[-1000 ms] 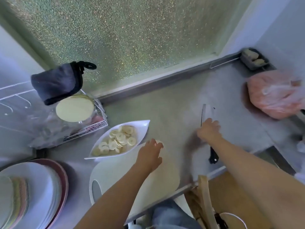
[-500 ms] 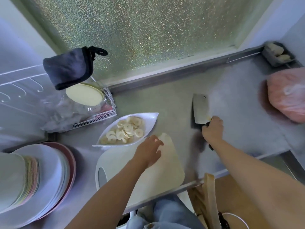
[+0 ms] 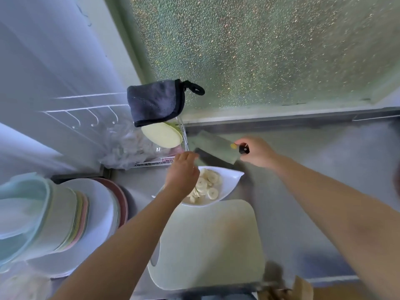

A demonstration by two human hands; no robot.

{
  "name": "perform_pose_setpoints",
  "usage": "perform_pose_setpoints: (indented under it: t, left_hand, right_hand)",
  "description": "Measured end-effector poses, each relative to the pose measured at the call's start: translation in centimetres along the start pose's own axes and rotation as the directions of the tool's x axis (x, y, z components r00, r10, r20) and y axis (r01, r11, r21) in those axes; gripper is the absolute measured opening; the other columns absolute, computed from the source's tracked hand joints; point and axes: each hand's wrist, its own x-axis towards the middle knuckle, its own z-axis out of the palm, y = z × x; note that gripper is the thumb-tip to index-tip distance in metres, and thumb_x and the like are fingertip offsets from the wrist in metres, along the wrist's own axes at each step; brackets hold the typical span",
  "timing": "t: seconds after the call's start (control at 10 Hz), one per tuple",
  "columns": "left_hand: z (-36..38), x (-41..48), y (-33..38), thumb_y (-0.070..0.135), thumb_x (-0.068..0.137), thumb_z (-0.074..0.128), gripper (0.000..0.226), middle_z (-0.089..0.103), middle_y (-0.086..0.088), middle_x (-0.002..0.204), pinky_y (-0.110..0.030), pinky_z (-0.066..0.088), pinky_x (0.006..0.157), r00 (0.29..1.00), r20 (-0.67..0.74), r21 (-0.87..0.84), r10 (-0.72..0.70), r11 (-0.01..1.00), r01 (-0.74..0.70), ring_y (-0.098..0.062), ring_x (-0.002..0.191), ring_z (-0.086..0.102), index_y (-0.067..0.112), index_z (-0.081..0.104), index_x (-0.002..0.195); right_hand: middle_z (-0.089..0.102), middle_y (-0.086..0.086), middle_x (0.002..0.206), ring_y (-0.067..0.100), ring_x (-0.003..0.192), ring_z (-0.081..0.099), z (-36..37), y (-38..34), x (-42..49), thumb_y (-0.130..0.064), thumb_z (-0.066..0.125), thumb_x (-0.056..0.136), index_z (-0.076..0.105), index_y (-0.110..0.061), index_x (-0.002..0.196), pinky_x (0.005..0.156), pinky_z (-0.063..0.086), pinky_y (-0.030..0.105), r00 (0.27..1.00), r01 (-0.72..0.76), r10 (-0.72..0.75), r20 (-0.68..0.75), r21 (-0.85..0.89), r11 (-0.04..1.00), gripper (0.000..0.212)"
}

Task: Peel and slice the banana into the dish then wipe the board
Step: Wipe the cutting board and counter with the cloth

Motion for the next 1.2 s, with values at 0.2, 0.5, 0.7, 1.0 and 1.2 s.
perform_pose_setpoints:
  t: [0.2, 0.5, 0.7, 1.0, 1.2]
  left_hand:
    - [1.5, 4.8, 0.4, 0.018, 0.101, 0.035, 0.043, 0.032, -0.009, 0.151, -0.035, 0.02, 0.117, 0.979, 0.174, 0.134, 0.108, 0.982, -0.132, -0.024, 0.143, 0.022, 0.011, 0.038, 0.143]
    - [5.0, 9.2, 0.0, 0.026, 0.099, 0.039, 0.045, 0.031, -0.014, 0.149, -0.044, 0.027, 0.114, 0.942, 0.336, 0.199, 0.005, 0.977, -0.076, -0.032, 0.14, 0.024, 0.012, 0.04, 0.141]
    - [5.6, 9.6, -0.2, 0.025, 0.099, 0.041, 0.043, 0.027, -0.014, 0.151, -0.043, 0.031, 0.111, 0.946, 0.323, 0.22, -0.029, 0.975, -0.045, -0.033, 0.136, 0.028, 0.013, 0.042, 0.141]
    - [5.4, 9.3, 0.1, 0.025, 0.099, 0.042, 0.049, 0.016, -0.014, 0.157, -0.045, 0.033, 0.11, 0.953, 0.301, 0.2, -0.029, 0.979, -0.033, -0.034, 0.14, 0.022, 0.014, 0.034, 0.146]
    - [4.8, 8.5, 0.6, 0.024, 0.099, 0.042, 0.042, 0.027, -0.014, 0.154, -0.041, 0.028, 0.113, 0.972, 0.236, 0.11, -0.007, 0.994, -0.02, -0.03, 0.14, 0.027, 0.012, 0.045, 0.14]
  right_hand:
    - [0.057, 0.011, 0.116, 0.032, 0.105, 0.057, 0.7, 0.9, 5.1, -0.002, 0.059, 0.078, 0.061, -0.017, 0.123, 0.088, 0.046, 0.036, 0.993, 0.05, -0.029, 0.118, -0.179, 0.983, 0.048]
    - [0.061, 0.013, 0.092, 0.033, 0.087, 0.057, 2.1, 1.5, 8.0, -0.002, 0.056, 0.08, 0.058, -0.012, 0.106, 0.07, 0.041, 0.036, 0.99, 0.014, -0.058, -0.126, -0.329, 0.944, 0.028]
    - [0.058, 0.011, 0.088, 0.033, 0.085, 0.057, 4.0, 2.2, 8.0, -0.003, 0.063, 0.071, 0.063, -0.009, 0.083, 0.061, 0.049, 0.037, 0.952, 0.109, -0.18, -0.248, -0.273, 0.956, 0.013]
    - [0.049, 0.017, 0.137, 0.032, 0.126, 0.049, 6.2, 2.8, 6.4, -0.015, 0.064, 0.075, 0.064, -0.008, 0.114, 0.091, 0.044, 0.043, 0.991, 0.049, -0.091, -0.096, -0.371, 0.927, 0.039]
    - [0.035, 0.012, 0.149, 0.029, 0.137, 0.034, 5.3, 1.9, 5.9, -0.018, 0.056, 0.085, 0.055, -0.012, 0.126, 0.103, 0.034, 0.042, 0.996, 0.012, -0.037, -0.078, -0.295, 0.955, 0.042]
